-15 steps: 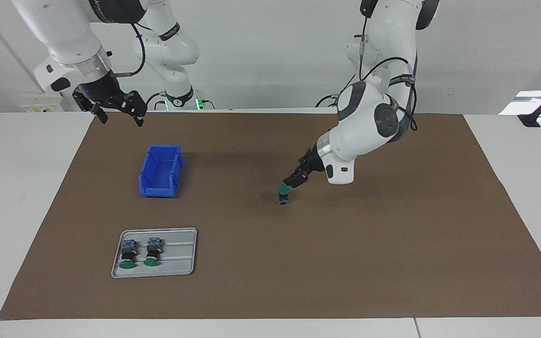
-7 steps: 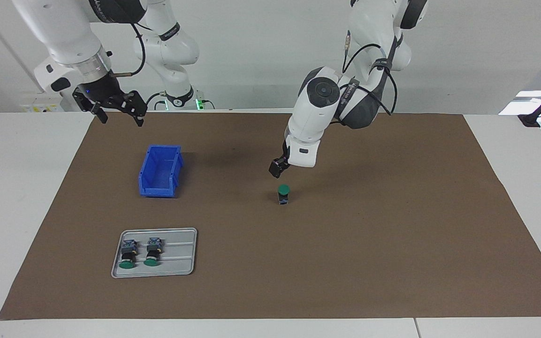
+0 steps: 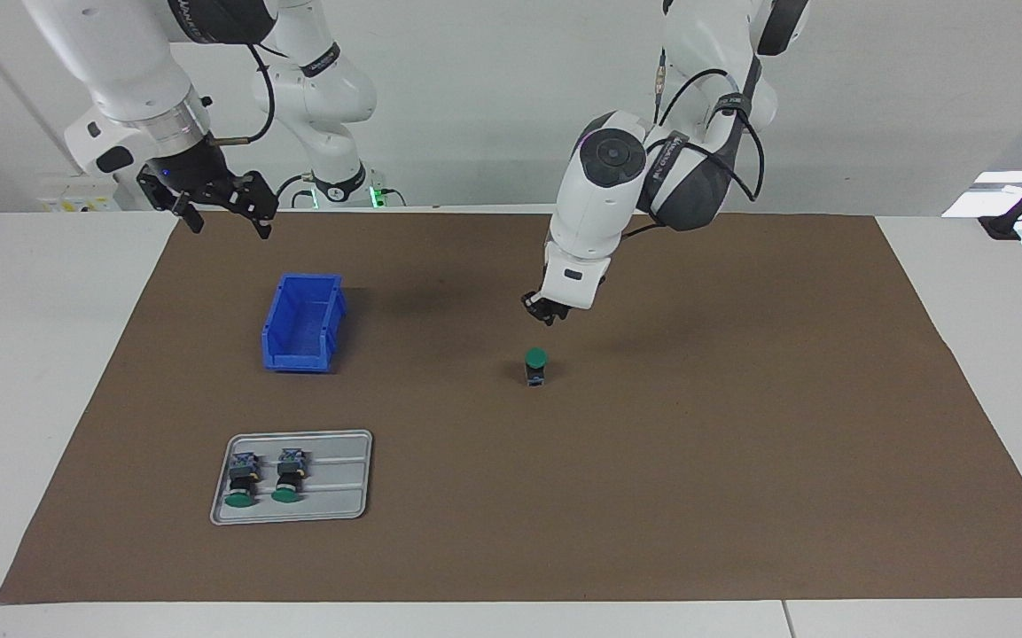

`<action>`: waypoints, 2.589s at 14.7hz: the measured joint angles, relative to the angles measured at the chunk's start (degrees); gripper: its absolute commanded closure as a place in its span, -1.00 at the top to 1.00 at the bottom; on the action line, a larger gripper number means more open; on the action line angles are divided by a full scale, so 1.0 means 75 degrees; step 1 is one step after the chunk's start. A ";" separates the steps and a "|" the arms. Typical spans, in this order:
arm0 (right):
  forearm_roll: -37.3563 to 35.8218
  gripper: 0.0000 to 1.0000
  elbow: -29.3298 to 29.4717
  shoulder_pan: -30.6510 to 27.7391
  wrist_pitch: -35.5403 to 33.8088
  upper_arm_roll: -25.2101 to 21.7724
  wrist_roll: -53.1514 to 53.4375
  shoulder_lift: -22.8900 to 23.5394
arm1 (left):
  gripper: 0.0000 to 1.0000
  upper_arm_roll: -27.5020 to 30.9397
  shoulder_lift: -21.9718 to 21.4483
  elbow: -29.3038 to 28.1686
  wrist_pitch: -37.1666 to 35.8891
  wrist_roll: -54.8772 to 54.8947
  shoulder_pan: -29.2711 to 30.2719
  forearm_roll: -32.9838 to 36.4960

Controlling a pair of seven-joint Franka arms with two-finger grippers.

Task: Place and press button with both arms
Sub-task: 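Press down on top of the green item with the left gripper, then raise the left gripper away while the right gripper reaches the tray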

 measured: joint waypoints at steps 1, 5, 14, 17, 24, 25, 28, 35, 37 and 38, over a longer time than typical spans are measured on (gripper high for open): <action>0.0000 0.99 0.0000 0.0000 0.0000 0.0000 0.0000 0.0000 | -0.99 -0.0005 0.0072 0.0000 0.0000 0.0031 -0.0006 0.0099; 0.0000 0.99 0.0000 0.0000 0.0000 0.0000 0.0000 0.0000 | -0.99 -0.0019 0.0538 0.0008 0.0286 0.0068 -0.0030 0.0187; 0.0000 0.99 0.0000 0.0000 0.0000 0.0000 0.0000 0.0000 | -0.97 -0.0044 0.1017 0.0148 0.0832 0.0077 -0.0246 0.0188; 0.0000 0.99 0.0000 0.0000 0.0000 0.0000 0.0000 0.0000 | -0.97 -0.0042 0.1020 0.0157 0.0972 0.0077 -0.0246 0.0188; 0.0000 0.99 0.0000 0.0000 0.0000 0.0000 0.0000 0.0000 | -0.99 -0.0029 0.1114 0.0126 0.1017 0.0077 -0.0239 0.0192; 0.0000 0.99 0.0000 0.0000 0.0000 0.0000 0.0000 0.0000 | -0.99 -0.0029 0.1120 0.0112 0.1017 0.0077 -0.0239 0.0192; 0.0000 0.99 0.0000 0.0000 0.0000 0.0000 0.0000 0.0000 | -0.99 -0.0030 0.1126 0.0023 0.1025 0.0077 -0.0239 0.0192; 0.0001 0.99 -0.0002 -0.0003 -0.0054 0.0008 0.0000 0.0000 | -0.98 -0.0030 0.1043 -0.0273 0.1414 0.0077 -0.0240 0.0202; 0.0001 0.99 -0.0001 0.0009 -0.0319 0.0023 -0.0002 -0.0002 | -0.98 -0.0031 0.1022 -0.0308 0.1444 0.0077 -0.0241 0.0207; 0.0002 0.99 -0.0002 0.0025 -0.0418 0.0035 -0.0003 -0.0002 | -0.95 -0.0031 0.1017 -0.0318 0.1455 0.0076 -0.0241 0.0209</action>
